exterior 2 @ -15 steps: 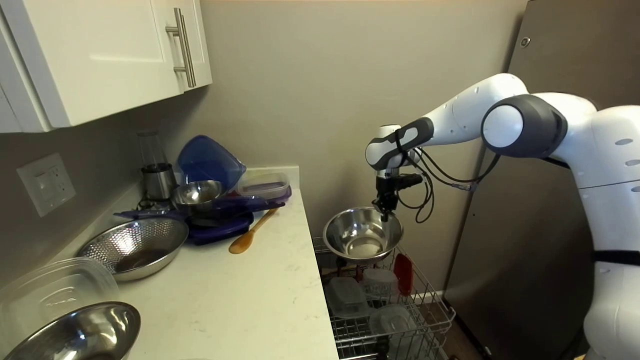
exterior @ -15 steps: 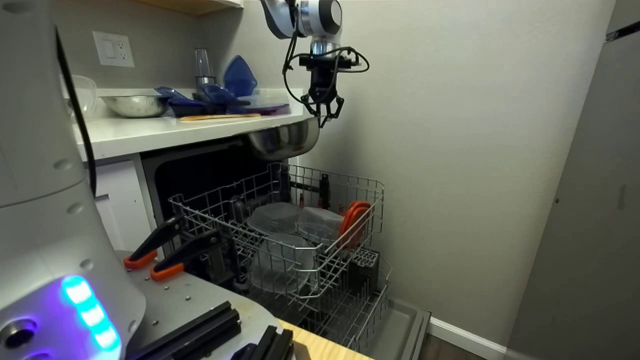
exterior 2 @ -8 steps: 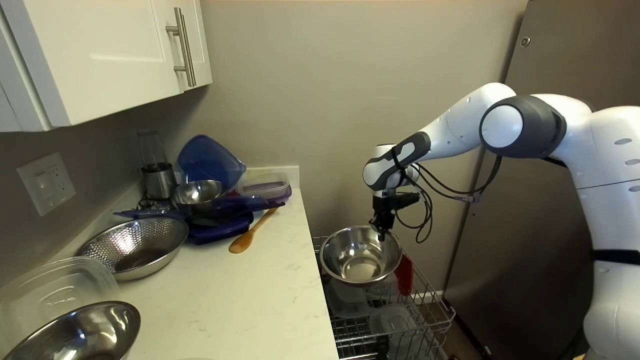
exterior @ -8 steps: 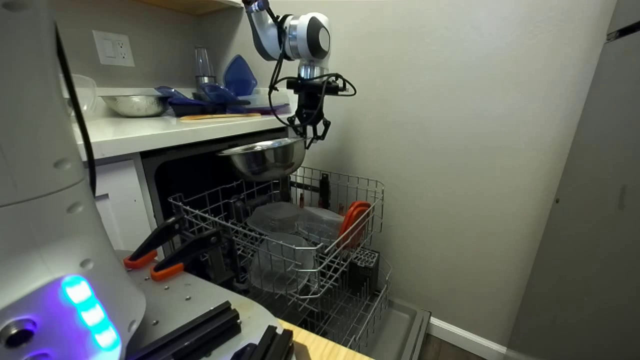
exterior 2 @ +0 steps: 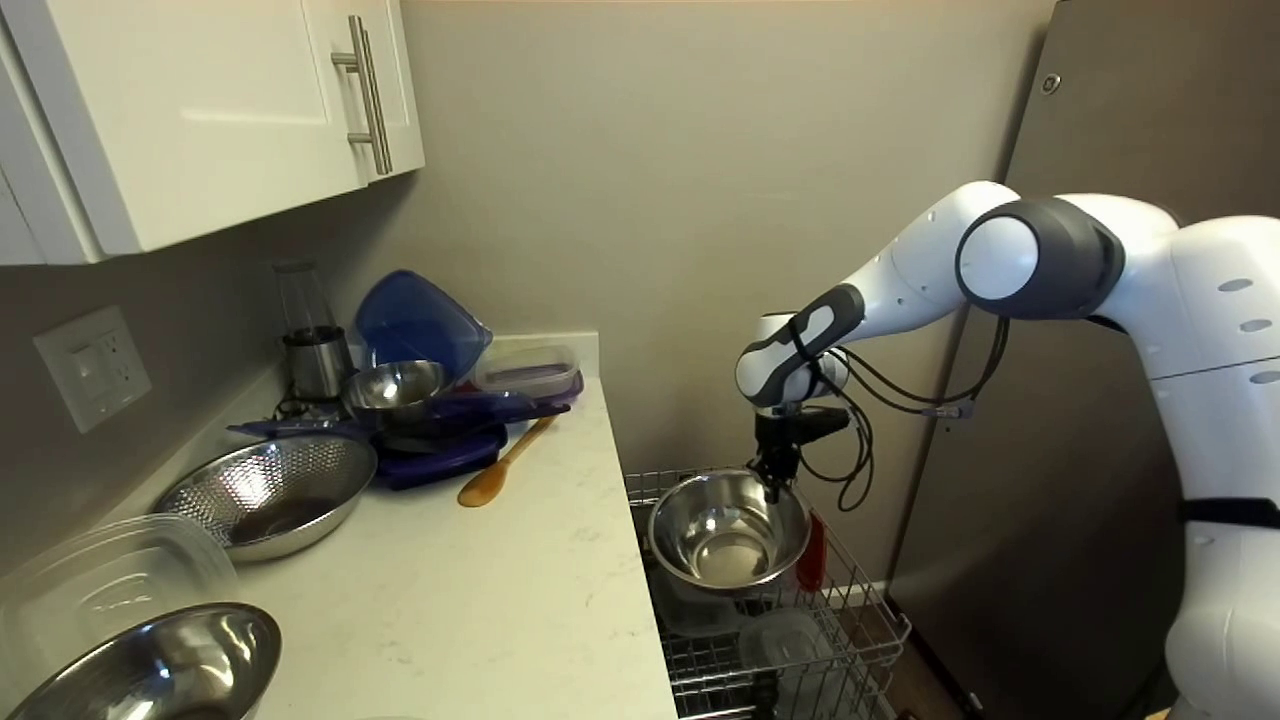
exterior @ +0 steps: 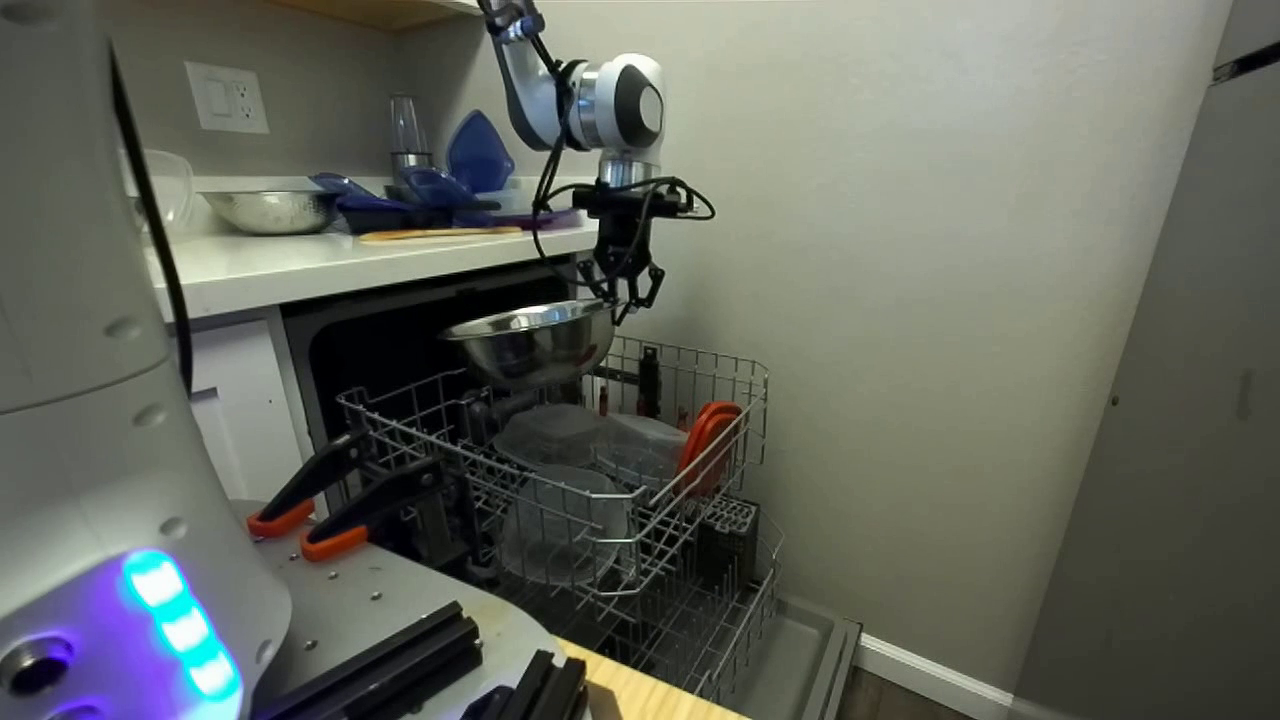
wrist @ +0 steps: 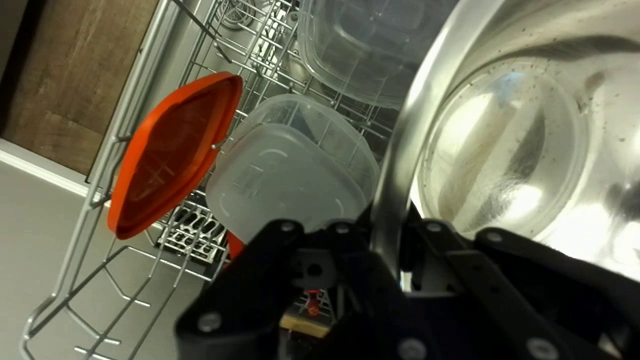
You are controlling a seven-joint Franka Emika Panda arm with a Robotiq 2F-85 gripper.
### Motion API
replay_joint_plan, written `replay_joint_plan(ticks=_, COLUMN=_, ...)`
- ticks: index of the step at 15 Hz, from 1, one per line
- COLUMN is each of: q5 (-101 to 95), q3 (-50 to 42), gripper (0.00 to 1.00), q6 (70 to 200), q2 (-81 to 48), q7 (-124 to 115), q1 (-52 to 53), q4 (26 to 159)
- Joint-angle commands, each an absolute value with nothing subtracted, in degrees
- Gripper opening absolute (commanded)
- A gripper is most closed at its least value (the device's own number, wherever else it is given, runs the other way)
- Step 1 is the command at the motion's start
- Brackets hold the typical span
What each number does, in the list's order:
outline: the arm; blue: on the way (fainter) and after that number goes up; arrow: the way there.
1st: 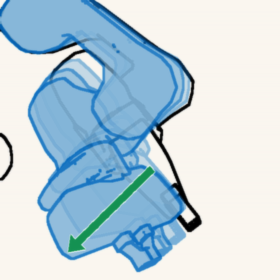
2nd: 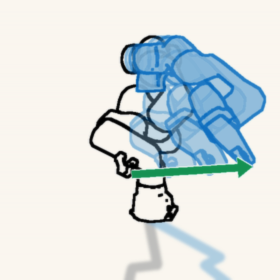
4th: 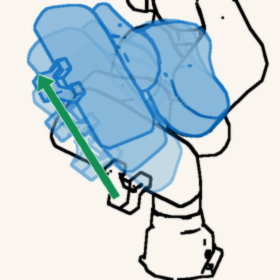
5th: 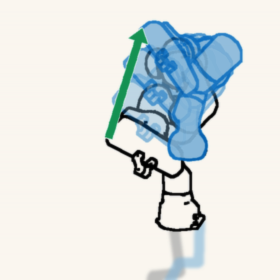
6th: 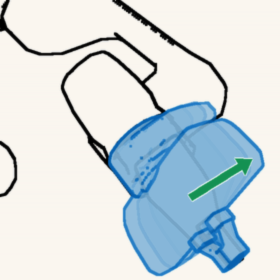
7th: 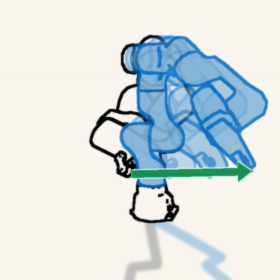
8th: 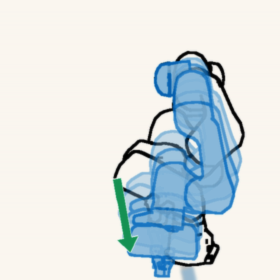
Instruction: Transfer the silver bowl to the dishwasher
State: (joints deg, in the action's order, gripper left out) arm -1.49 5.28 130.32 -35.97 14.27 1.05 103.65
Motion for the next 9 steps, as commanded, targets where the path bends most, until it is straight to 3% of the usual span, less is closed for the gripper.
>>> replay_joint_plan(ticks=1, q5=-1.6, q3=3.1, gripper=0.01, q6=132.4, q2=-32.6, q7=7.8, q1=1.6, q4=107.4)
replay_joint_plan(ticks=9, q5=-5.7, q3=-3.8, gripper=0.01, q6=130.5, q2=-33.7, q7=-9.9, q1=5.8, q4=107.6)
